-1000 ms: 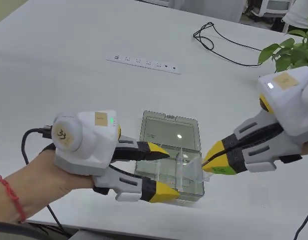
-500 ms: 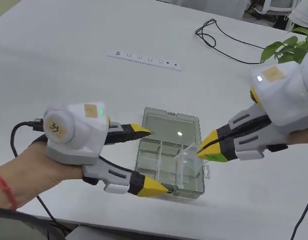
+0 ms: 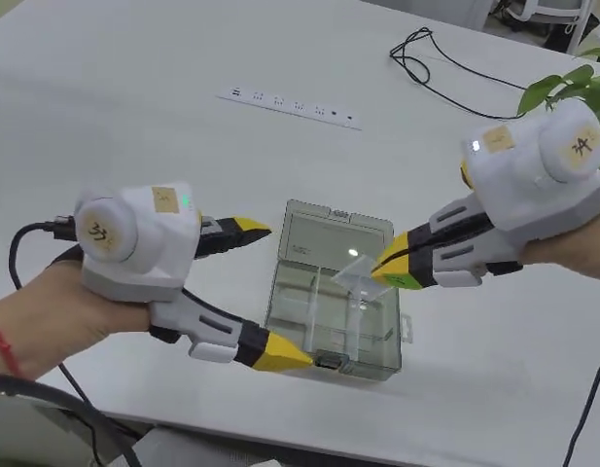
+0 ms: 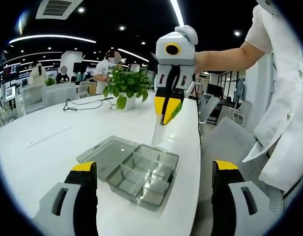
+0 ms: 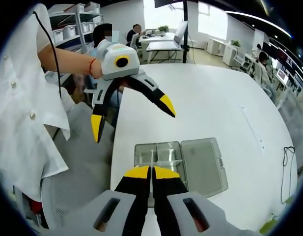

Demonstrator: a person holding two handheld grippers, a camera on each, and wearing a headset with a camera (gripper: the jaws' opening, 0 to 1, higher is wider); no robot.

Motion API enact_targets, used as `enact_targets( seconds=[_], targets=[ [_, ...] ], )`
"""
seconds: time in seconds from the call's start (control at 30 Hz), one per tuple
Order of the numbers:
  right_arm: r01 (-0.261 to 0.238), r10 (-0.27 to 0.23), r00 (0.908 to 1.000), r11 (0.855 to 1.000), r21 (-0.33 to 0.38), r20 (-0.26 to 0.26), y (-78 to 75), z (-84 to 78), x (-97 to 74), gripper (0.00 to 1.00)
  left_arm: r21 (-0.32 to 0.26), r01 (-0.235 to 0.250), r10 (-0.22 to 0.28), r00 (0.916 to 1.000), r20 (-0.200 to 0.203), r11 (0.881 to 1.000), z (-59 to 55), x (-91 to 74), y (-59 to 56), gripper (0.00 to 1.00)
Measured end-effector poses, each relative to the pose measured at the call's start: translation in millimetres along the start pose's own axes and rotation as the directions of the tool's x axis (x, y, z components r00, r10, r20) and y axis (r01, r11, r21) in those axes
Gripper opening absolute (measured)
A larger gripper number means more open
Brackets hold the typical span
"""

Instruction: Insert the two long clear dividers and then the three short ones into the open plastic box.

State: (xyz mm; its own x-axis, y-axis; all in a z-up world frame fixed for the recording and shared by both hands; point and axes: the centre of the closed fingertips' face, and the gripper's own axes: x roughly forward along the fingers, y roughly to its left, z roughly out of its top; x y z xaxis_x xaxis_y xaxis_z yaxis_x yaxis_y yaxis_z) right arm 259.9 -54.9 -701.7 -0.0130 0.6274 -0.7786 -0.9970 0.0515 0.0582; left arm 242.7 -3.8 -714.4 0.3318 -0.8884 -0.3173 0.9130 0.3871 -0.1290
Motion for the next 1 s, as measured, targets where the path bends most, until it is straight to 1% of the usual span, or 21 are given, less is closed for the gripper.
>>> enact_targets(
  seconds=[0.07, 0.1, 0.23, 0.3, 0.4, 0.43, 0.53, 0.7, 0.83, 1.0],
  targets=[
    [0.002, -0.002, 1.0000, 1.000, 0.005, 0.000, -2.8, -2.2, 4.0, 0.03, -0.004, -0.004, 0.004, 1.0000, -0.002, 1.000, -1.4, -0.7, 1.5, 1.00],
    [0.003, -0.003, 1.0000, 1.000, 0.007, -0.001, -6.3, -6.4, 8.6, 0.03, -0.003, -0.006, 0.006, 1.0000, -0.002, 1.000, -2.3, -1.2, 2.4, 1.00],
    [0.005, -0.005, 1.0000, 1.000, 0.015, -0.008, -9.1, -12.0, 17.6, 0.03, -0.003, -0.011, 0.011, 0.9999, -0.005, 1.000, -4.4, -2.4, 4.5, 1.00],
    [0.006, -0.006, 0.9999, 1.000, 0.021, -0.012, -13.8, -20.6, 26.0, 0.03, -0.012, -0.009, 0.009, 0.9999, -0.007, 1.000, -5.0, -2.6, 4.6, 1.00],
    [0.009, -0.008, 0.9998, 1.000, 0.026, -0.020, -15.0, -25.8, 30.9, 0.03, -0.006, -0.012, 0.012, 0.9999, -0.006, 1.000, -4.7, -2.9, 5.4, 1.00],
    [0.010, -0.009, 0.9996, 1.000, 0.027, -0.026, -17.3, -31.6, 34.9, 0.03, -0.011, -0.016, 0.016, 0.9998, -0.012, 1.000, -5.7, -3.1, 6.5, 1.00],
    [0.015, -0.014, 0.9991, 1.000, 0.022, -0.041, -17.2, -35.5, 36.9, 0.03, -0.013, -0.011, 0.011, 0.9999, -0.011, 1.000, -5.9, -3.0, 6.3, 1.00],
    [0.010, -0.009, 0.9990, 0.999, 0.038, -0.045, -15.7, -37.1, 39.4, 0.03, -0.017, -0.011, 0.011, 0.9999, -0.010, 1.000, -5.7, -2.6, 6.7, 1.00],
    [0.007, -0.005, 0.9987, 0.999, 0.038, -0.050, -19.2, -41.5, 40.7, 0.03, -0.021, -0.013, 0.013, 0.9999, -0.008, 1.000, -5.8, -2.7, 7.3, 1.00],
    [0.006, -0.004, 0.9984, 0.999, 0.032, -0.056, -19.9, -43.0, 42.3, 0.03, -0.031, -0.013, 0.012, 0.9999, -0.006, 0.999, -6.7, -2.6, 7.0, 1.00]
  ],
)
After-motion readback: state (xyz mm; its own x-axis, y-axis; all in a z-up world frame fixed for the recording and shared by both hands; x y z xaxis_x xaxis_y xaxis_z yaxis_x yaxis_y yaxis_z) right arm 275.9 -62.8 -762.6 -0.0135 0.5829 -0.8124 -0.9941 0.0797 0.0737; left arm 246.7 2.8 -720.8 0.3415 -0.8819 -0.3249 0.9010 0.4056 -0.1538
